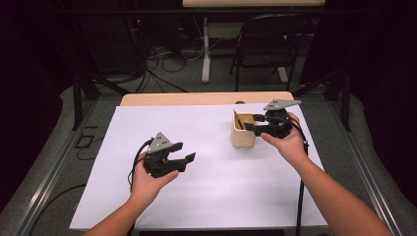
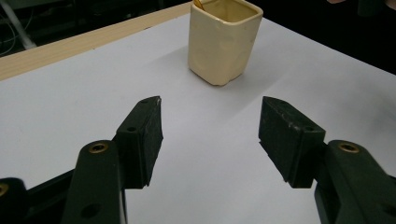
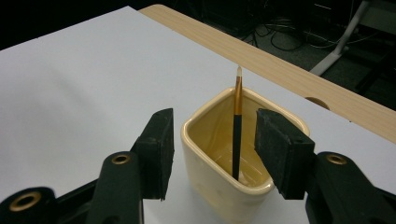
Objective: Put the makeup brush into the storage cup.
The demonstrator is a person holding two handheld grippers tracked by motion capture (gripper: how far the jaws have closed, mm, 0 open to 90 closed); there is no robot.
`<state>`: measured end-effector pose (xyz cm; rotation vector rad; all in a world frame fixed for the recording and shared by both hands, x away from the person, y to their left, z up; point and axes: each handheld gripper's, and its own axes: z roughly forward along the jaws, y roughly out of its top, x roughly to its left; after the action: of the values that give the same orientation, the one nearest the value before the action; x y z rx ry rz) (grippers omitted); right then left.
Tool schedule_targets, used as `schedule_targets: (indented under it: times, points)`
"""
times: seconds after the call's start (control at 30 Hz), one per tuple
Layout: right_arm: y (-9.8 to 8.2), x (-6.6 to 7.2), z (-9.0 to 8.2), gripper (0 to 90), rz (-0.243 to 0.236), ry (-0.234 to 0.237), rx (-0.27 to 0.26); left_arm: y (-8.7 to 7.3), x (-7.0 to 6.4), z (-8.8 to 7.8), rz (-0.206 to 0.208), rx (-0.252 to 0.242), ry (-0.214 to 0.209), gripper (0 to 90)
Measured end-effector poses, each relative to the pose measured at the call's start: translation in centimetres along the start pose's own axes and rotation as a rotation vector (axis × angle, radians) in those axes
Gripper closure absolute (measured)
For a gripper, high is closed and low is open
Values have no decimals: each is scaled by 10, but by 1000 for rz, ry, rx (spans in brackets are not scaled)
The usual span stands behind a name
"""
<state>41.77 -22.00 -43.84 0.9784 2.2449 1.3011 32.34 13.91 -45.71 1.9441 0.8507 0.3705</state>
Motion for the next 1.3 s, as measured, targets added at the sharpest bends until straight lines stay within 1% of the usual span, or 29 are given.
schedule_targets:
  times: [0.07, 0.3, 0.53, 0.83, 1.1, 1.17, 1.3]
  points:
    - [0, 2, -2, 474, -4, 5, -1, 0, 0, 0, 3, 1, 1, 401]
    - [1, 10, -7, 472, -31, 26, 6, -2, 0, -1, -7, 1, 3, 401]
    - [0, 16, -10, 470, -49, 36, 16, -3, 1, -2, -10, 2, 4, 401]
    - [-4, 21, -18, 467, -57, 55, 15, -4, 2, -4, -5, 6, 6, 401]
    - [-8, 26, -25, 462, -69, 70, 27, -5, 1, -4, -11, 4, 9, 400]
    - [-9, 27, -26, 461, -66, 70, 17, -5, 1, -4, -11, 6, 9, 401]
    - [-13, 29, -30, 460, -63, 77, 20, -5, 2, -4, -10, 8, 10, 401]
